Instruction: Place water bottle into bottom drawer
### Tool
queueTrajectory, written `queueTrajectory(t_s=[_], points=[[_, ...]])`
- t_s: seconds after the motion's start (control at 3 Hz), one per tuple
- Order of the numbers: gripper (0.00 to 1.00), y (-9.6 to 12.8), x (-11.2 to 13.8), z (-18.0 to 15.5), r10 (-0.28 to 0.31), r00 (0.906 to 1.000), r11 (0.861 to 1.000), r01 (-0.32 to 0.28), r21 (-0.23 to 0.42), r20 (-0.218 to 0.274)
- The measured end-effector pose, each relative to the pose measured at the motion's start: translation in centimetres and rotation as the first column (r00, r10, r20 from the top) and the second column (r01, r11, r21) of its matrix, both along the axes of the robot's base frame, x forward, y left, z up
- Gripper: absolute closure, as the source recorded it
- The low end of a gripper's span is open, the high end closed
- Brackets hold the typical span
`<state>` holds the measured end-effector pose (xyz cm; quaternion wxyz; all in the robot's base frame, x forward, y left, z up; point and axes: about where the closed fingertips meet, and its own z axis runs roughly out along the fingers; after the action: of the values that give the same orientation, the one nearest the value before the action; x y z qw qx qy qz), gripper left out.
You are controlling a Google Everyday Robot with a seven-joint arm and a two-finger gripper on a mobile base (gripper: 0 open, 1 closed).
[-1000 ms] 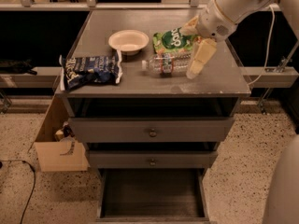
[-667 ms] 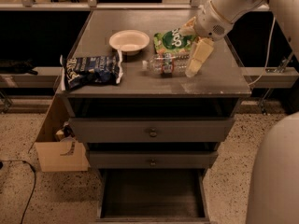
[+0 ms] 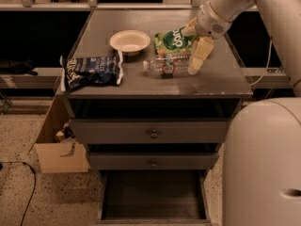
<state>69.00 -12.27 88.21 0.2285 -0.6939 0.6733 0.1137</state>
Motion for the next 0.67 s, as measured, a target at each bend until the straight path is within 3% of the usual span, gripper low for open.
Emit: queueTrajectory(t_s=[0.67], points=[[0.00, -1.0, 1.4, -2.7, -0.041, 0.9988, 0.999, 0.042, 0.020, -0.027]])
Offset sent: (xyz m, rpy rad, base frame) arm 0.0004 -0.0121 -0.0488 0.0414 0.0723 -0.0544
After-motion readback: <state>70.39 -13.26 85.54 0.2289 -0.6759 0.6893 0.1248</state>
